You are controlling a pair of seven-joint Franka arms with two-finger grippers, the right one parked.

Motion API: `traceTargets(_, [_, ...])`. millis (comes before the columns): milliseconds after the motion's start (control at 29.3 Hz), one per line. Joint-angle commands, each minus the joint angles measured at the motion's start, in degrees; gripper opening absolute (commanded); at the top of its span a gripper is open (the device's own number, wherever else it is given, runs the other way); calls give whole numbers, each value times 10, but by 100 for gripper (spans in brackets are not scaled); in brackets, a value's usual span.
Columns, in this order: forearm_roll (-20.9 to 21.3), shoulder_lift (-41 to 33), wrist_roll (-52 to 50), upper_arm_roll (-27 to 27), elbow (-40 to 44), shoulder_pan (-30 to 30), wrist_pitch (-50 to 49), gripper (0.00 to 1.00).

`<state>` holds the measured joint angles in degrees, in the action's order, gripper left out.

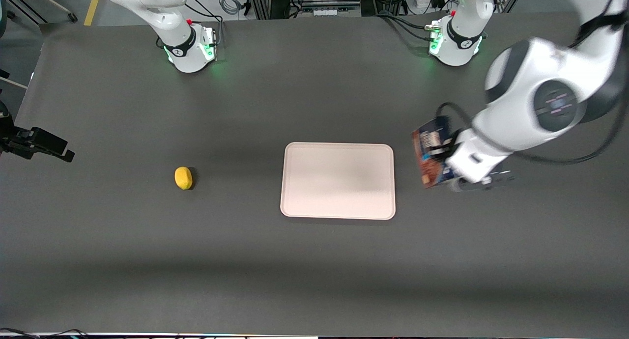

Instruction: Place cookie box on tray

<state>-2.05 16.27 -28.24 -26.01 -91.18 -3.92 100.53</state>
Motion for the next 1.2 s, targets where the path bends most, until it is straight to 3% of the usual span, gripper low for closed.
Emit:
traceTargets(0, [12,72,-33,-28,12,4,75,10])
traceTargets(376, [121,174,-38,-44,-13,27,178,12])
traceTargets(478, [132,191,-50,-44,-15,31,195,12])
traceTargets(751, [149,198,-60,-45,-40,36,229,25])
traceTargets(785, [150,198,-61,-45,-43,36,236,30])
traceTargets(820, [151,198,-61,-45,-44,36,242,44])
traceTargets(888, [151,201,-62,-45,-49,38,248,82])
traceTargets(922, [151,201,-62,-45,-51,38,251,97])
traceTargets(1161, [151,198,-62,-45,-52,37,246,100])
